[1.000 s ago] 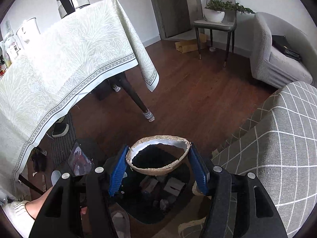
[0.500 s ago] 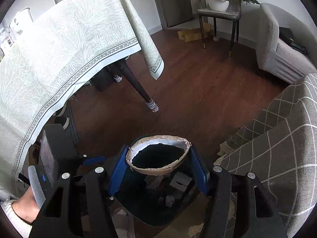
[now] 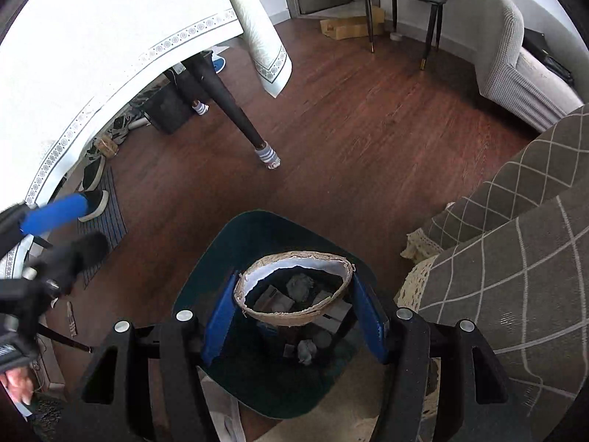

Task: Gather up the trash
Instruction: 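Open the left tool to drop the bottle cap into the bin, then open the right tool over the bin to drop the tape ring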

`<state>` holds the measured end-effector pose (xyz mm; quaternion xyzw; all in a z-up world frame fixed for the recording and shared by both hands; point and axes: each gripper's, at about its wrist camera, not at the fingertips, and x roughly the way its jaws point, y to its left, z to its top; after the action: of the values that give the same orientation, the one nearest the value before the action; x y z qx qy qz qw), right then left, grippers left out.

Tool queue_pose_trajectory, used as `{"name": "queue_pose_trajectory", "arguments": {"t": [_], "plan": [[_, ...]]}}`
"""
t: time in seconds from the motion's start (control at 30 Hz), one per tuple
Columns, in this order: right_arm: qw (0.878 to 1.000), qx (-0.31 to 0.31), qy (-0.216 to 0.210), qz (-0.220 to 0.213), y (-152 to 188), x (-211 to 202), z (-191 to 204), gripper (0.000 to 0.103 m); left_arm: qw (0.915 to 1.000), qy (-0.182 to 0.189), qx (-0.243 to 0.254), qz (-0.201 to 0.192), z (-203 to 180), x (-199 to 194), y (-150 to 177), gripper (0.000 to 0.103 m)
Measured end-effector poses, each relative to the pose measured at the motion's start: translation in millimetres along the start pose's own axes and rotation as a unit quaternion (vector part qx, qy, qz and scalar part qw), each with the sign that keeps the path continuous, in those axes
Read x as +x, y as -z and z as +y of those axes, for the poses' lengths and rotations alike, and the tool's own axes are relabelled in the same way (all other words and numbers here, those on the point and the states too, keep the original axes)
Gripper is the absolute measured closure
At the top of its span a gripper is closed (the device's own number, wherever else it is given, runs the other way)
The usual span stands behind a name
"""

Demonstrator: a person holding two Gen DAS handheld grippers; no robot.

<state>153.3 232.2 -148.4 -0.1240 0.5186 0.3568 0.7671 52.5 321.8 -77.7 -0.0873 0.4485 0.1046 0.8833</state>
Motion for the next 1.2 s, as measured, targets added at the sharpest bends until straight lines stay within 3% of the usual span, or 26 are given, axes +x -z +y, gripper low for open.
{"name": "queue_pose_trajectory", "arguments": {"t": [0.27,0.5,0.57,0.63,0.9,1.07,1.2], "plan": [[0.998,-0.033,0.014,0.051,17,32,12,0.042,0.9980,0.027,0.000,-0.056,-19,-39,-23,0.055],[0.993,-0.087,0.028,0.080,32,51,23,0.041,0.9952,0.051,0.003,-0.083,-39,-63,-37,0.066],[0.991,-0.093,0.022,0.089,36,55,23,0.031,0.9940,0.064,-0.003,-0.089,-42,-69,-40,0.068],[0.990,-0.104,0.028,0.088,41,55,23,0.026,0.9925,0.079,-0.010,-0.093,-46,-74,-42,0.068],[0.990,-0.110,0.025,0.081,50,39,15,0.026,0.9908,0.092,0.005,-0.099,-68,-83,-47,0.068],[0.994,-0.101,0.003,0.047,50,15,10,0.031,0.9894,0.077,0.033,-0.119,-85,-98,-53,0.068],[0.994,-0.106,-0.003,0.007,49,-18,14,0.036,0.9862,0.071,0.050,-0.141,-95,-119,-59,0.061]]}}
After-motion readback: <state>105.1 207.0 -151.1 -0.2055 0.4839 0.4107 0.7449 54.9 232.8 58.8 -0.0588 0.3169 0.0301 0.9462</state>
